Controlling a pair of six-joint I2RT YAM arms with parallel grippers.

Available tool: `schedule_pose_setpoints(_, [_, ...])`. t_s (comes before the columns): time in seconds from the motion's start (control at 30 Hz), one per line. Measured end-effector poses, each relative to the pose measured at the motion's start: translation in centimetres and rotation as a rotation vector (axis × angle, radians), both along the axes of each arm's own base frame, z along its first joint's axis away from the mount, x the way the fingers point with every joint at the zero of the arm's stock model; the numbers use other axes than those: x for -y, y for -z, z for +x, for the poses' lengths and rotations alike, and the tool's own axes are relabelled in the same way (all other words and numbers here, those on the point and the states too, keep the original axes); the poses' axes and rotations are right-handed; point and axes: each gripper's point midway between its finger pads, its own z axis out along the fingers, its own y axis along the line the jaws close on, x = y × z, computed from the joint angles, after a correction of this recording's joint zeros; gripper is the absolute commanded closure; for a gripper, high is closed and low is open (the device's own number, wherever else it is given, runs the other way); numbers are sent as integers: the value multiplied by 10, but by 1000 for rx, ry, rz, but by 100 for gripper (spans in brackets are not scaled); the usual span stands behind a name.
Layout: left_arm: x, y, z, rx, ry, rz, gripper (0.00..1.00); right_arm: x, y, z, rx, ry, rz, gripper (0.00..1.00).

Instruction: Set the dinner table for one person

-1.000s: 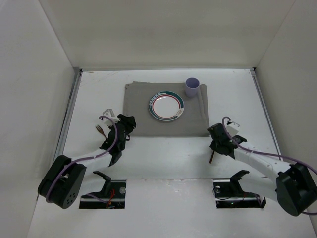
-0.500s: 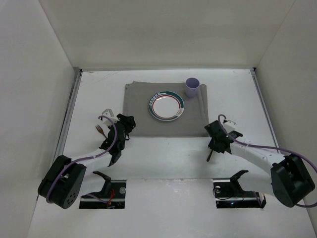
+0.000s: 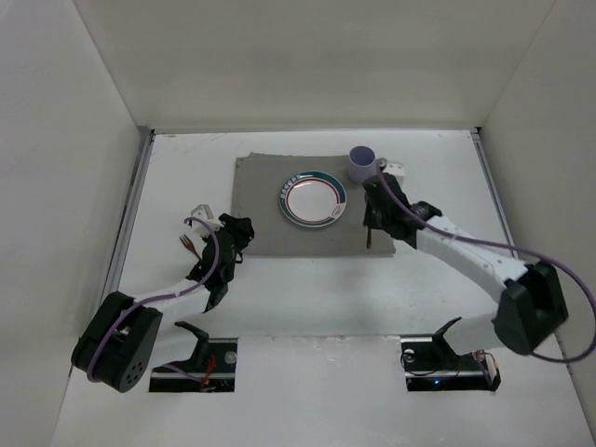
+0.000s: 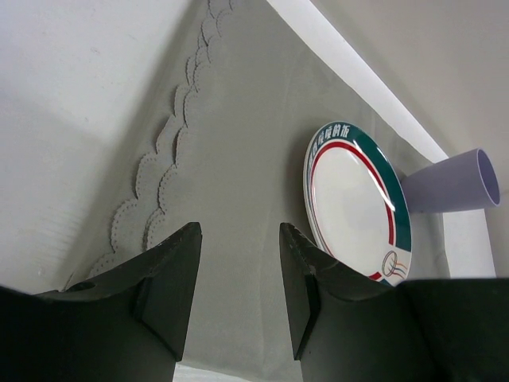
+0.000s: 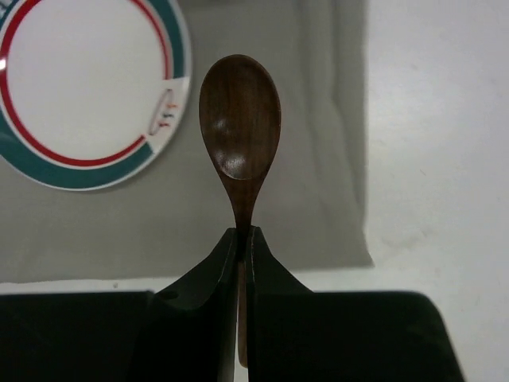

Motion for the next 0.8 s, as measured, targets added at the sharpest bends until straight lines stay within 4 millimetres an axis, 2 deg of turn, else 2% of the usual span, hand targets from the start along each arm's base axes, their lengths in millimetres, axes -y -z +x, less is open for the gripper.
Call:
schedule_pose_setpoints(0.1, [0, 0, 0, 0, 0, 0, 58, -27, 18, 27, -30, -104, -46, 97])
schedule_pose_setpoints(0.23, [0, 0, 0, 0, -1, 1, 58, -40, 48, 46, -86, -177, -89, 96])
schedule_pose_setpoints(0.43, [0, 0, 0, 0, 0, 2, 58, -31, 70, 69, -126, -172, -103, 96])
schedule_pose_setpoints(0.63, [0, 0, 0, 0, 0, 1, 58, -19, 91, 78, -169, -141, -106, 94])
schedule_pose_setpoints(0.8, [0, 0, 0, 0, 0, 1, 58, -17, 98, 83, -185, -135, -102, 87])
